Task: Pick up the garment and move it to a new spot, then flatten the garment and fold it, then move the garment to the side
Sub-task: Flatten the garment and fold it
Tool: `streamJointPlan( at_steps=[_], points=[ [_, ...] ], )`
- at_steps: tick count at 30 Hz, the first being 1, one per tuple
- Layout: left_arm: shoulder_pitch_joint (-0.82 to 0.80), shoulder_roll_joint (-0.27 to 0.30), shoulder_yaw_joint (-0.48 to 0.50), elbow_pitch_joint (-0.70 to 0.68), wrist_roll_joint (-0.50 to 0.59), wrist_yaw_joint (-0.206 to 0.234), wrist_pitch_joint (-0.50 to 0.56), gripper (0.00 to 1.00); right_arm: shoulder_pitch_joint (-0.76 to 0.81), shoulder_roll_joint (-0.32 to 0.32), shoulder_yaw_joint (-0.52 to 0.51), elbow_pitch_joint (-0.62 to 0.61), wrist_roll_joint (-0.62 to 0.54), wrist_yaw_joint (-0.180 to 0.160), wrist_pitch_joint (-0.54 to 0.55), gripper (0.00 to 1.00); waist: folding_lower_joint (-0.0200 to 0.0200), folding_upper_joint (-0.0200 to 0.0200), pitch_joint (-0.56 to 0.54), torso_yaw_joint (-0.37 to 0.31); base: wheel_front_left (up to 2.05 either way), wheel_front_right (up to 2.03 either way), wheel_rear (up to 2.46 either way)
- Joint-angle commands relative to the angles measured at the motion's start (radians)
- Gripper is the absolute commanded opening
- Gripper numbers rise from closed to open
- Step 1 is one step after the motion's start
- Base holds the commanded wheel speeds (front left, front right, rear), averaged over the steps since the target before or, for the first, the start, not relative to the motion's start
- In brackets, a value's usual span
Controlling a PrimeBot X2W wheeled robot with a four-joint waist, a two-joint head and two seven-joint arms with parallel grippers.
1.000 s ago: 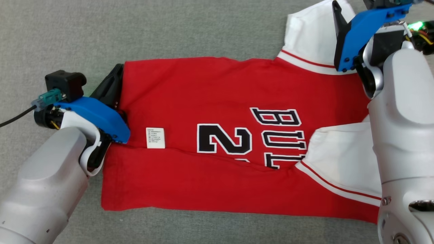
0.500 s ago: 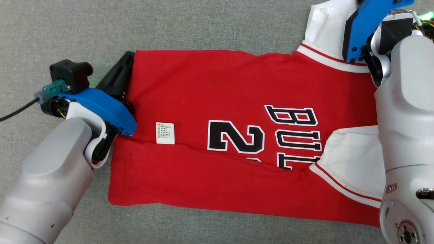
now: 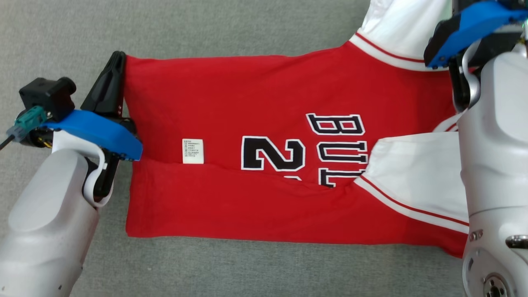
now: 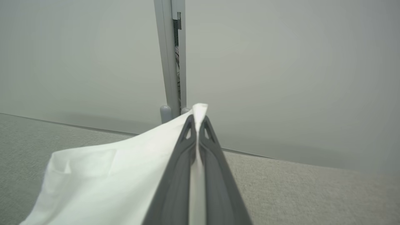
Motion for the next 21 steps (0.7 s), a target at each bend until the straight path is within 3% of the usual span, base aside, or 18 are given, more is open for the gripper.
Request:
streamJointPlan(
  at_steps=[1, 9, 16, 21],
  points=[
    [0.016, 0.0, 0.021, -0.01, 0.016, -0.001, -0.002, 0.0, 0.024, -0.006, 0.001, 0.007, 0.034, 0.0, -0.034, 0.0, 0.0, 0.0001, -0.034, -0.031, 0.0, 0.0, 0.0],
    [0.153, -0.007, 0.132, -0.032, 0.093, -0.001, -0.002, 0.0, 0.182, -0.005, 0.147, 0.02, 0.282, 0.0, -0.136, 0.0, 0.0, 0.0001, -0.154, -0.113, 0.0, 0.0, 0.0],
    [0.302, -0.036, 0.225, -0.039, 0.156, -0.001, -0.002, 0.0, 0.445, -0.004, 0.267, -0.16, 0.5, 0.0, -0.141, 0.0, 0.0, 0.0001, -0.247, -0.161, 0.0, 0.0, 0.0],
    [0.39, -0.076, 0.274, -0.02, 0.189, -0.001, -0.002, 0.0, 0.643, -0.006, 0.3, -0.26, 0.602, 0.0, -0.141, 0.0, 0.0, 0.0001, -0.308, -0.179, 0.0, 0.0, 0.0]
  ],
)
